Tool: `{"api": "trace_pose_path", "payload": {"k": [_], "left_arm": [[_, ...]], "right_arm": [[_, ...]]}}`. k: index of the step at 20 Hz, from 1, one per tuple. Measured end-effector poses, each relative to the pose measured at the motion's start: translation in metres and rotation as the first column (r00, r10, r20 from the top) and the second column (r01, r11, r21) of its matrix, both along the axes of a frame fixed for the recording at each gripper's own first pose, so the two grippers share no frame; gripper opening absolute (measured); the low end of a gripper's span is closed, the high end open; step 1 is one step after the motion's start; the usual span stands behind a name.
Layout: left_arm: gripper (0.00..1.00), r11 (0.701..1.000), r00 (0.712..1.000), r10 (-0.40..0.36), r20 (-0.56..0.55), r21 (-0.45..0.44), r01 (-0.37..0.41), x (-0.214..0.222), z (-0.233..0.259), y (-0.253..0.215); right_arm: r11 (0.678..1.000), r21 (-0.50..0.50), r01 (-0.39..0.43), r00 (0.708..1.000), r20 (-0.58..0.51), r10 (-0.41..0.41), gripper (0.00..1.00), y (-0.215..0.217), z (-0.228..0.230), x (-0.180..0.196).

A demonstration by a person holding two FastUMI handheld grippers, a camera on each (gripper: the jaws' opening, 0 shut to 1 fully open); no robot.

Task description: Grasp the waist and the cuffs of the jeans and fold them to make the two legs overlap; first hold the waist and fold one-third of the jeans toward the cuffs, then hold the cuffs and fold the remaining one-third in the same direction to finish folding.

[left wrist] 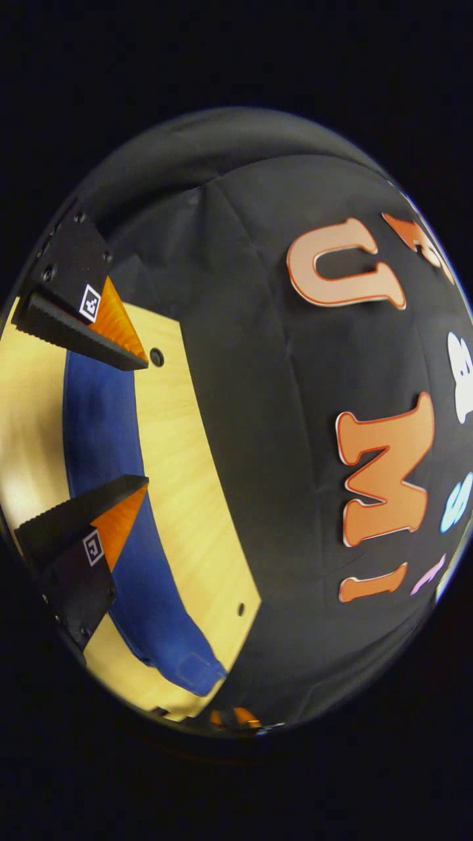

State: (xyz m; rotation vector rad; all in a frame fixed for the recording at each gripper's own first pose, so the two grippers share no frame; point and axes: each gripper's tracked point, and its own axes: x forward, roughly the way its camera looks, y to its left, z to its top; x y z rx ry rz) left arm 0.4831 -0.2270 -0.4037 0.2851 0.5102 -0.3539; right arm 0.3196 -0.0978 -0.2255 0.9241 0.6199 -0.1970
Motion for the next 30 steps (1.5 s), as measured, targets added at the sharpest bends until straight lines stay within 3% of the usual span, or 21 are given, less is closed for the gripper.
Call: {"api": "trace_pose_path", "payload": {"k": [3,7,12,13,15,16,18,19,20,21,25,30], "left_arm": [[0.98,0.997,0.999,0.028,-0.017,-0.068,-0.029,-0.029,0.003,-0.012],[0.98,1.0,1.0,0.009,0.004,-0.004,-0.009,-0.044,0.01,-0.024],[0.98,0.999,0.999,0.042,0.019,-0.02,-0.042,-0.049,0.021,-0.02],[0.98,0.998,0.999,0.051,0.019,-0.026,-0.051,-0.05,0.023,-0.017],[0.98,0.997,0.997,0.075,0.016,-0.03,-0.074,-0.049,0.022,-0.01],[0.98,0.996,0.996,0.086,0.015,-0.033,-0.086,-0.047,0.022,-0.006],[1.0,0.994,0.995,0.104,0.007,-0.04,-0.103,-0.045,0.019,-0.003],[1.0,0.993,0.994,0.109,0.003,-0.045,-0.109,-0.046,0.016,-0.001],[1.0,0.993,0.994,0.111,-0.003,-0.045,-0.111,-0.045,0.015,0.001],[1.0,0.993,0.994,0.113,-0.003,-0.044,-0.113,-0.044,0.013,0.003],[0.98,0.993,0.995,0.103,0.0,-0.05,-0.103,-0.037,0.015,0.013],[0.98,0.991,0.996,0.093,0.005,-0.094,-0.092,-0.025,0.023,0.042]], "right_arm": [[1.0,0.026,-0.016,0.998,-0.067,0.018,0.96,0.032,-0.032,0.043],[0.997,0.066,0.031,0.998,-0.065,-0.026,0.95,0.019,-0.053,0.056],[0.992,0.107,0.069,0.997,-0.047,-0.064,0.92,0.027,-0.055,0.089],[0.99,0.115,0.079,0.996,-0.058,-0.073,0.82,0.03,-0.062,0.094],[0.985,0.134,0.106,0.993,-0.07,-0.098,0.48,0.033,-0.065,0.105],[0.984,0.133,0.119,0.991,-0.083,-0.109,0.53,0.032,-0.07,0.109],[0.983,0.134,0.125,0.992,-0.051,-0.119,0.36,0.038,-0.07,0.123],[0.983,0.138,0.123,0.992,-0.047,-0.117,0.22,0.04,-0.071,0.126],[0.981,0.143,0.13,0.991,-0.039,-0.126,0.21,0.041,-0.067,0.126],[0.979,0.147,0.138,0.99,-0.011,-0.138,0.13,0.04,-0.057,0.129],[0.986,0.12,0.113,0.989,0.079,-0.123,0.12,0.051,-0.006,0.132],[0.997,0.067,0.024,0.971,0.235,-0.039,0.12,0.118,0.093,0.142]]}}
